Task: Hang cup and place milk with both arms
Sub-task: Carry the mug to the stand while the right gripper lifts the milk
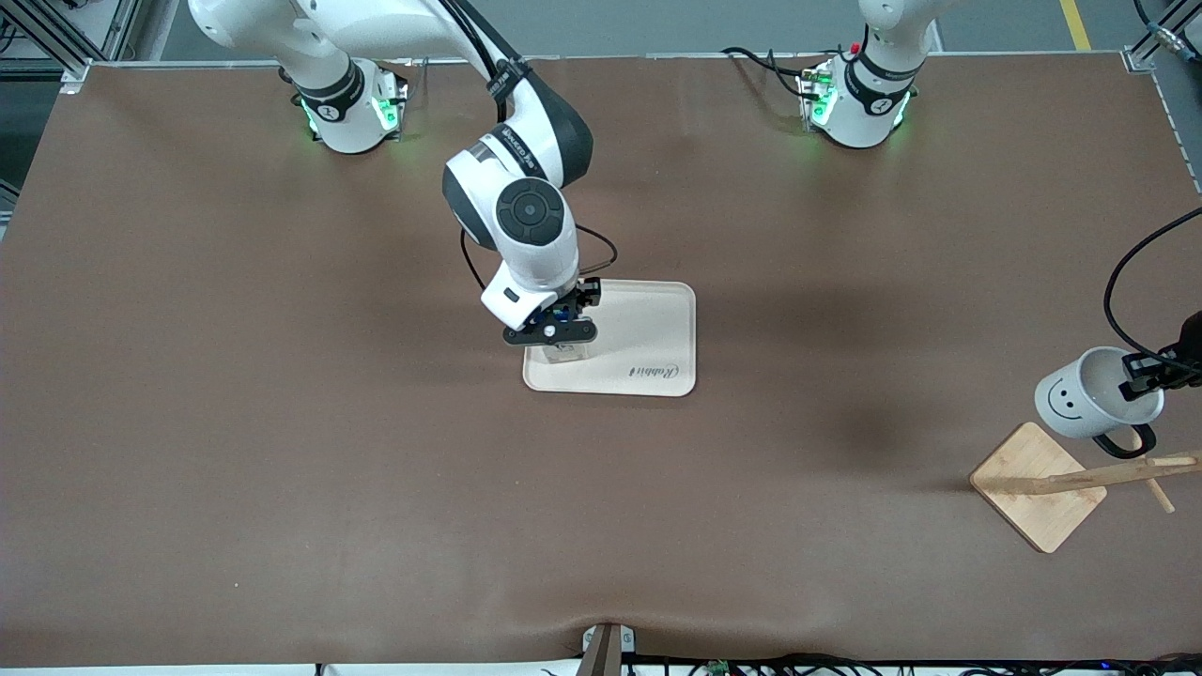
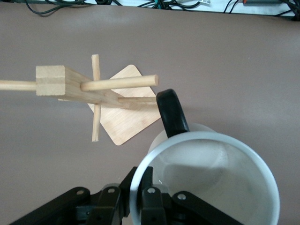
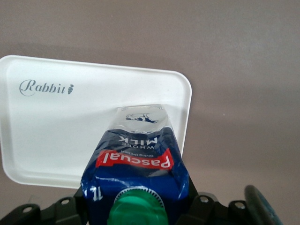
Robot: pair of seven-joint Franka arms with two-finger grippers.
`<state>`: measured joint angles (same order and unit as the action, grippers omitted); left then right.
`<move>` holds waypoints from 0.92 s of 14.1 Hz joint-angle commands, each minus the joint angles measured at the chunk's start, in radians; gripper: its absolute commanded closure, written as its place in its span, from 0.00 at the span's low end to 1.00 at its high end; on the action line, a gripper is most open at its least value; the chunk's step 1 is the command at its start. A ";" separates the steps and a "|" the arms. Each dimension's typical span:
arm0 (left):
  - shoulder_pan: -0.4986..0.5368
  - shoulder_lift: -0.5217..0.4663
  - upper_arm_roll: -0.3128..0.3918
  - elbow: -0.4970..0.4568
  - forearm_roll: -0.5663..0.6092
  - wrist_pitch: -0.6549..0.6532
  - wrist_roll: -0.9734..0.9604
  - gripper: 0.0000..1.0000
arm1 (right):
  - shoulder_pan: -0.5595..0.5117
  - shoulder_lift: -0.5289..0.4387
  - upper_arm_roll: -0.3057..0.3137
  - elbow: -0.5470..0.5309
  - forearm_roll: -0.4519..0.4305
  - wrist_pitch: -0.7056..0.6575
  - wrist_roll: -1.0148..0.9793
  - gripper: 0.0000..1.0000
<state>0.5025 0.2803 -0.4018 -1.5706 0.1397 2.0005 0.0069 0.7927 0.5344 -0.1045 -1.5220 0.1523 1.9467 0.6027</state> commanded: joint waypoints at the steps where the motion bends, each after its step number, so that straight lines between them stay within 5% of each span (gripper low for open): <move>1: -0.005 0.016 -0.012 0.040 -0.017 0.007 0.022 1.00 | -0.074 -0.024 0.000 0.119 0.167 -0.191 0.011 1.00; 5: -0.004 0.036 -0.014 0.060 -0.042 0.012 0.024 1.00 | -0.185 -0.072 -0.012 0.207 0.181 -0.339 0.009 1.00; 8: 0.008 0.053 -0.008 0.061 -0.043 0.033 0.083 1.00 | -0.220 -0.143 -0.021 0.194 -0.026 -0.446 0.003 1.00; 13: 0.008 0.057 -0.006 0.067 -0.045 0.038 0.084 1.00 | -0.410 -0.324 -0.030 -0.045 -0.091 -0.436 -0.166 1.00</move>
<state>0.5067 0.3326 -0.4050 -1.5277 0.1173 2.0409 0.0641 0.4768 0.3229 -0.1492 -1.4046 0.0746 1.4676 0.5416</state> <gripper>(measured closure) 0.925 0.313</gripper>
